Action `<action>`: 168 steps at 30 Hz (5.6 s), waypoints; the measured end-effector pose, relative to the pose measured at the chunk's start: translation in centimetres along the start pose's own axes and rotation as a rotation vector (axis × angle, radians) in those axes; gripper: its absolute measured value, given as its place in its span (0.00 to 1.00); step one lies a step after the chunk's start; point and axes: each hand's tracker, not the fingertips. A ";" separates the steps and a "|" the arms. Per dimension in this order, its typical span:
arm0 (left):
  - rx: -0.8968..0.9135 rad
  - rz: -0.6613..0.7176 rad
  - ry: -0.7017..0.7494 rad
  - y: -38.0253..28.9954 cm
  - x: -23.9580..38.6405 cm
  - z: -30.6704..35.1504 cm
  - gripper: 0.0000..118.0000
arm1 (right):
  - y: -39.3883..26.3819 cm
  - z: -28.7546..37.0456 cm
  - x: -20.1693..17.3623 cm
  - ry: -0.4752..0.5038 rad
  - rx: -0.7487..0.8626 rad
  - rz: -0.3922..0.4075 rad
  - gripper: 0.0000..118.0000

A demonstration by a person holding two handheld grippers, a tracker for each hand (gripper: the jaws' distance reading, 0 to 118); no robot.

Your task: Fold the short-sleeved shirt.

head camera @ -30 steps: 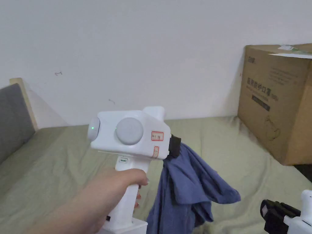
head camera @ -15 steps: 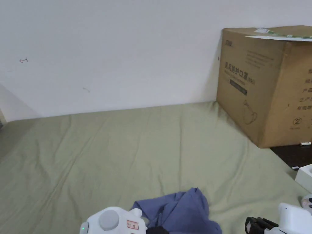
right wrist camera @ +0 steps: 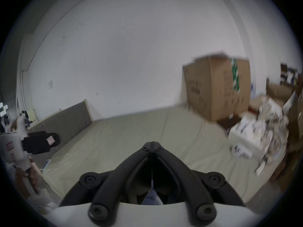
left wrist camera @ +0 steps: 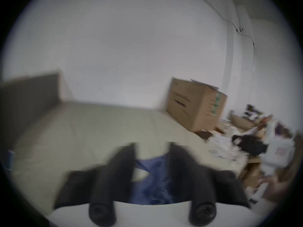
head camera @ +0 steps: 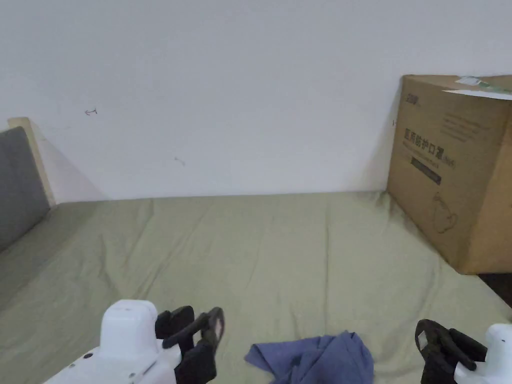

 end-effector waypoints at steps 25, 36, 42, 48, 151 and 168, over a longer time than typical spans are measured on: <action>-0.847 0.215 0.135 -3.6 -9.6 -3.1 0.00 | 0.4 1.8 -2.1 0.001 0.071 0.039 0.00; -0.908 0.350 0.328 -15.0 -17.3 -10.2 0.95 | -1.3 -0.6 -0.9 0.005 -0.172 -0.050 0.00; -1.075 0.089 0.300 -19.8 -15.1 -10.9 0.96 | -2.1 -2.1 0.2 -0.024 -0.245 -0.095 0.00; -0.934 -0.068 0.258 -17.4 -11.0 -9.6 0.05 | -3.4 -4.4 -0.1 -0.037 -0.310 -0.093 0.00; -0.716 0.232 0.074 -10.6 -12.6 -1.9 0.01 | -8.3 -7.6 7.3 0.066 -0.810 -0.112 0.09; -0.602 0.220 0.122 -7.4 -11.3 -2.7 0.96 | -6.0 -6.4 7.6 -0.027 -0.697 -0.215 0.79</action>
